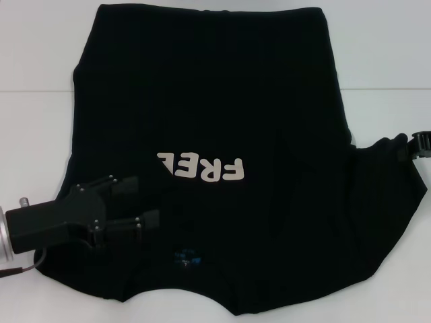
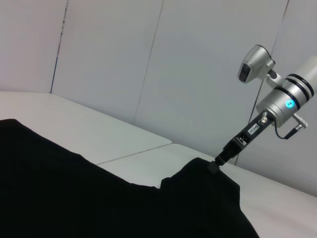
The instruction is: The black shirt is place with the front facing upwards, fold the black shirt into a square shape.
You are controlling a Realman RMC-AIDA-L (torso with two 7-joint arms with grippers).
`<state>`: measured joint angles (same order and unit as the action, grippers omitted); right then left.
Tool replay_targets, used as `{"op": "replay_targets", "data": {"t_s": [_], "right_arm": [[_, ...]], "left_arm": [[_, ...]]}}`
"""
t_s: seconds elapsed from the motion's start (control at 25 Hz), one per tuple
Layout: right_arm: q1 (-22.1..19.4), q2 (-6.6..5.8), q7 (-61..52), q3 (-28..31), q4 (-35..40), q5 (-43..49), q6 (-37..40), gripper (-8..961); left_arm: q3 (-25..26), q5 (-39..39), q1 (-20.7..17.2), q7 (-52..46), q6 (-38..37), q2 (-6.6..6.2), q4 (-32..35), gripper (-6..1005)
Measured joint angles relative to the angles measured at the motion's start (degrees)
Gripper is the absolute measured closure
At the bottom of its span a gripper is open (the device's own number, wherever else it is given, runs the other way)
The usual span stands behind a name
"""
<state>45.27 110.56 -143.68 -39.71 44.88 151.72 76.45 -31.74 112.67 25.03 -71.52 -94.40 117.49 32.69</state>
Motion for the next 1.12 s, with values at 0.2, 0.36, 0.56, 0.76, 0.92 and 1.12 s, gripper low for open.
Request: {"op": "replay_targets", "data": {"t_s": [0.2, 0.36, 0.56, 0.76, 0.92, 1.12], "right_arm": [[1.54, 0.41, 1.01, -0.22, 0.2, -0.07, 0.11, 896], [4.26, 1.23, 2.45, -0.32, 0.3, -0.09, 1.19, 889], [7.29, 2.64, 3.53, -2.48, 0.36, 0.02, 2.52, 881], [9.59, 4.63, 3.4, -4.17, 0.11, -0.18, 3.67, 873], [10.4, 5.83, 4.49, -4.37, -0.3, -2.74, 3.69, 867], [8.54, 5.33, 9.28, -3.76, -3.19, -13.81, 3.33, 716]], "left_arm": [[-0.04, 0.0, -0.06, -0.02, 0.0, 0.0, 0.0, 92], [-0.09, 0.0, -0.12, -0.02, 0.06, -0.02, -0.01, 93], [-0.04, 0.08, -0.17, -0.02, 0.05, -0.08, 0.03, 93], [0.01, 0.1, -0.27, -0.06, 0.01, -0.09, 0.03, 94], [0.42, 0.08, -0.61, -0.14, -0.08, -0.09, -0.01, 93], [2.43, -0.39, -0.96, -2.04, -0.61, -0.13, -0.25, 92]]}}
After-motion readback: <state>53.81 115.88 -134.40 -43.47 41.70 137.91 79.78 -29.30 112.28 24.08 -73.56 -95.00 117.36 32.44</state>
